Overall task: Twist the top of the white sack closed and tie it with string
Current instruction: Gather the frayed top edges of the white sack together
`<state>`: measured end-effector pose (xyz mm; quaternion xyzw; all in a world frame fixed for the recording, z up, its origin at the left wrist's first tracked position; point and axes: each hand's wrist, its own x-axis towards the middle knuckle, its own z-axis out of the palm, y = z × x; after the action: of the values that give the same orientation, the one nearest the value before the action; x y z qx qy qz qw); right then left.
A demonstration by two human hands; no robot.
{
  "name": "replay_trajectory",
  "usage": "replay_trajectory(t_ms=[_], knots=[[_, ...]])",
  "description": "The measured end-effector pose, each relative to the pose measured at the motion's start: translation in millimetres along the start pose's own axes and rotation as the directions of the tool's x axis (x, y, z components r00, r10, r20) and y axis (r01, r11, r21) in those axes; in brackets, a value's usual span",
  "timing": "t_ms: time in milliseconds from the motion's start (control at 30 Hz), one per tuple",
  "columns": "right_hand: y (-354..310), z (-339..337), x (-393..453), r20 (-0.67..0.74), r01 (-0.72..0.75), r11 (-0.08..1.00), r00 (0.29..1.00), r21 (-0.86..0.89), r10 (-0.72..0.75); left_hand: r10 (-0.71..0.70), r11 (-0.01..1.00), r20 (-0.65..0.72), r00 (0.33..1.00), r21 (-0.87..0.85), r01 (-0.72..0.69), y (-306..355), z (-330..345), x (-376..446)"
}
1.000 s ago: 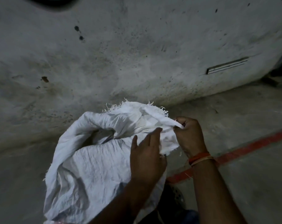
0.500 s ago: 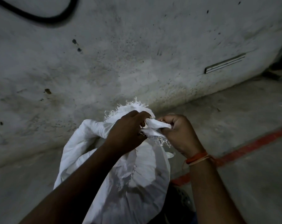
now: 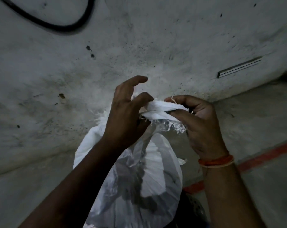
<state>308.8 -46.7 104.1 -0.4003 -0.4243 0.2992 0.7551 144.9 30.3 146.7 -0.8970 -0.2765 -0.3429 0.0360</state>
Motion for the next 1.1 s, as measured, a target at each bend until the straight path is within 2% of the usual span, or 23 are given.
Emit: replay_trajectory(t_ms=[100,267,400,500,567,700,800,867,967,1100], knots=[[-14.3,1.5,0.3,0.005,0.018,0.996,1.0,0.088,-0.019,0.105,0.991,0.052,0.993,-0.082,-0.101,6.1,-21.3,11.8],[-33.7,7.6,1.9,0.038,-0.048,0.988,0.998,0.148,0.043,0.136,0.983,0.192,0.972,-0.15,-0.107,8.8,-52.8,22.7],[-55.8,15.4,20.8,0.212,-0.117,0.971,0.975,0.209,0.072,0.049,0.98,0.208,0.977,-0.197,-0.007,6.3,-79.9,44.5],[-67.7,30.6,37.5,0.37,-0.071,0.997,0.927,0.007,0.064,0.008,0.975,0.201,0.98,-0.218,0.037,3.4,-103.3,60.0],[-73.0,45.7,43.7,0.422,-0.038,0.989,0.901,-0.145,0.097,-0.016,0.977,0.184,0.983,-0.207,0.055,3.1,-116.9,65.7],[-79.7,72.2,45.6,0.331,-0.02,0.981,0.94,-0.195,0.085,-0.122,0.968,0.084,0.989,-0.208,0.138,5.9,-128.2,62.3],[-82.0,84.5,38.0,0.244,-0.05,0.989,0.966,-0.143,0.084,-0.218,0.939,0.142,0.966,-0.239,0.247,9.3,-133.4,40.9],[-83.6,91.3,31.1,0.226,-0.044,0.993,0.972,-0.113,0.069,-0.191,0.962,0.188,0.964,-0.158,0.221,9.0,-131.7,21.9],[-86.5,95.8,25.2,0.205,-0.032,0.994,0.977,-0.1,0.052,-0.229,0.973,0.136,0.964,0.011,0.23,6.0,-125.6,2.2],[-89.9,89.9,24.0,0.166,-0.023,0.997,0.985,-0.08,0.036,-0.305,0.951,0.096,0.947,-0.025,0.309,-6.8,-135.3,-6.6]])
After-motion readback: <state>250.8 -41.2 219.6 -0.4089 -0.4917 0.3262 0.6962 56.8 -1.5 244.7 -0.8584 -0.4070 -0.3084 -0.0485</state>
